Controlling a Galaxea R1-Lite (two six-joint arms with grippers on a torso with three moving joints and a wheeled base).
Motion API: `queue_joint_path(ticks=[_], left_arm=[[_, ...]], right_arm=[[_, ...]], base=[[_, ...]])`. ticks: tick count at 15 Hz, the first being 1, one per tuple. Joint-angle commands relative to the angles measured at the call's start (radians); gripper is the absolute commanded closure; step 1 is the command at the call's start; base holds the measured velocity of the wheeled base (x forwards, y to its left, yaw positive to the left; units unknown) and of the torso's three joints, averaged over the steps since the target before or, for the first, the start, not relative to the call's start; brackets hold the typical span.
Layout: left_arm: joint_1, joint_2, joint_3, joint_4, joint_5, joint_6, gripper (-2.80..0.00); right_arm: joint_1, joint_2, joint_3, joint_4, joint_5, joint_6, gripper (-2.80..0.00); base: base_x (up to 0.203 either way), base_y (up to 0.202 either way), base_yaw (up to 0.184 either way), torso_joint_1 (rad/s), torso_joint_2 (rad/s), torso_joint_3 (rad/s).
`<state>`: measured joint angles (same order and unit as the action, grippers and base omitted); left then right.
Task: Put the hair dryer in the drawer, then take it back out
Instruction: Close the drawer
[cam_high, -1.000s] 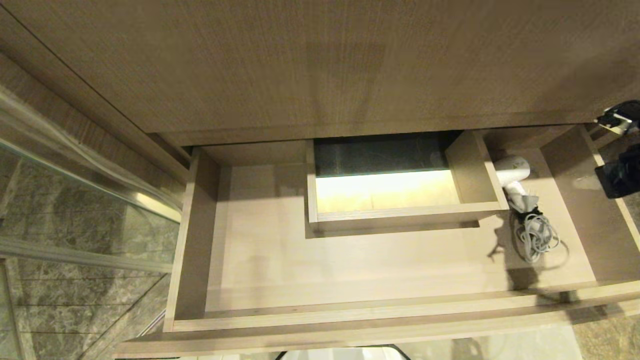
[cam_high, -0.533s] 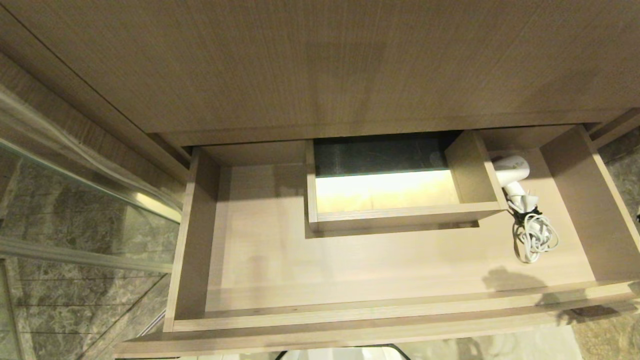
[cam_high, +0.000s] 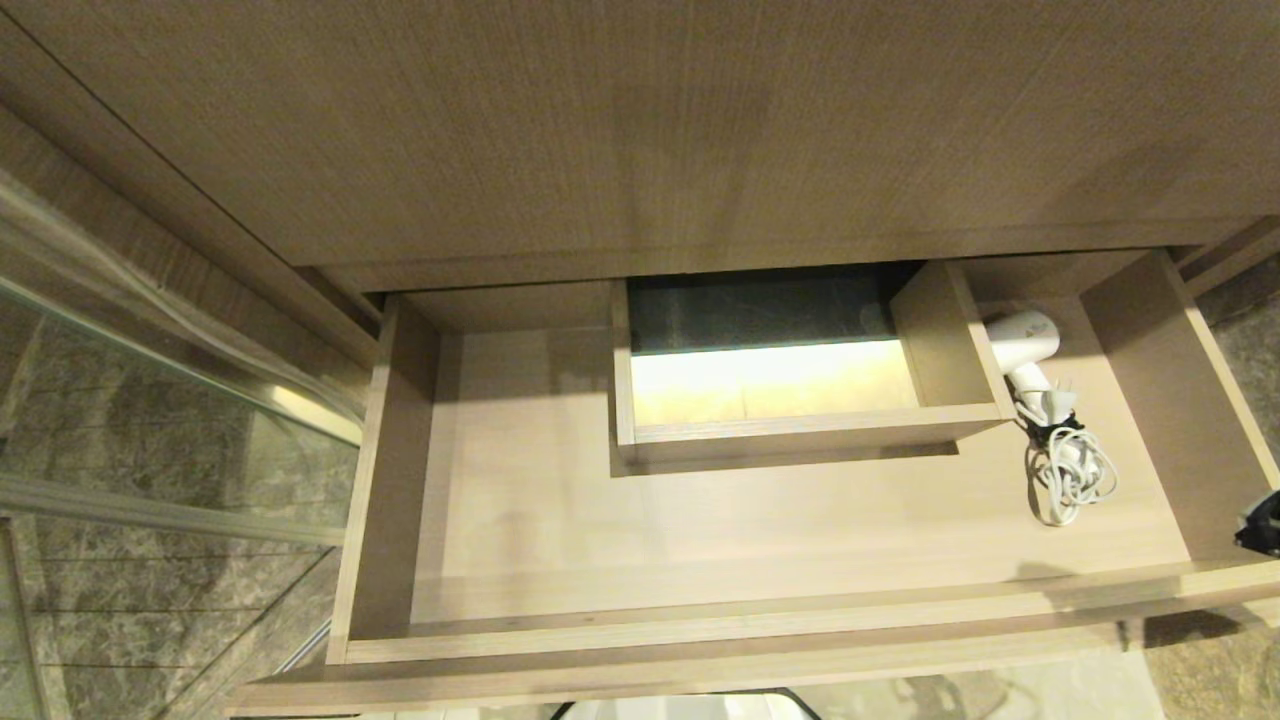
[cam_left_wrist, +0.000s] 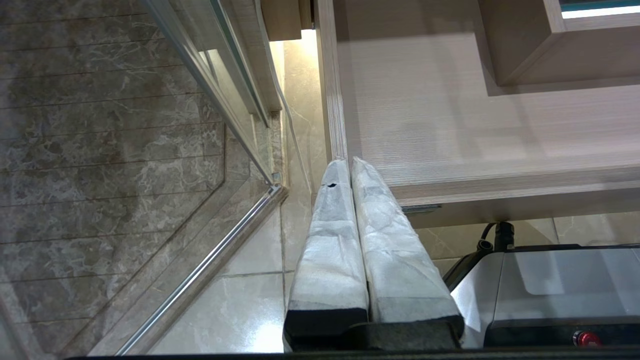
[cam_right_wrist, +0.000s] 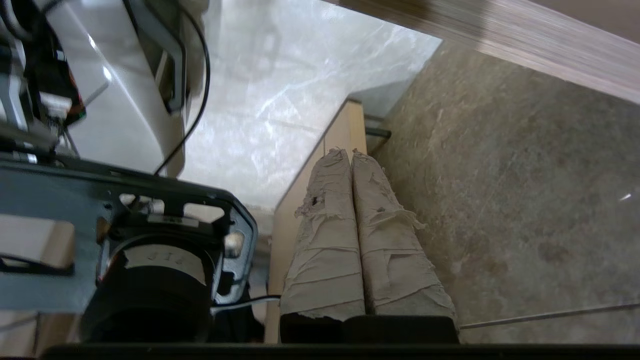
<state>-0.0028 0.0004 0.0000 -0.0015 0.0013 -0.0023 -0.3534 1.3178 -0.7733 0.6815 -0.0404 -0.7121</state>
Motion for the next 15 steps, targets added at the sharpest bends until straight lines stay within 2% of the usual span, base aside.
queue_joint_path(ticks=[1,9,15], left_arm=[[0.000,0.000,0.000,0.000,0.000,0.000,0.00],[0.001,0.000,0.000,0.000,0.000,-0.001,0.00],[0.000,0.000,0.000,0.000,0.000,-0.001,0.00]], right_arm=[[0.001,0.085,-0.007,0.001,-0.004,-0.023,0.00],[0.001,0.249,-0.053,-0.040,-0.010,-0.030,0.00],[0.004,0.264,-0.070,-0.135,-0.005,-0.023,0.00]], base=[[0.000,0.000,0.000,0.000,0.00,0.000],[0.000,0.000,0.000,0.000,0.00,0.000],[0.000,0.000,0.000,0.000,0.00,0.000]])
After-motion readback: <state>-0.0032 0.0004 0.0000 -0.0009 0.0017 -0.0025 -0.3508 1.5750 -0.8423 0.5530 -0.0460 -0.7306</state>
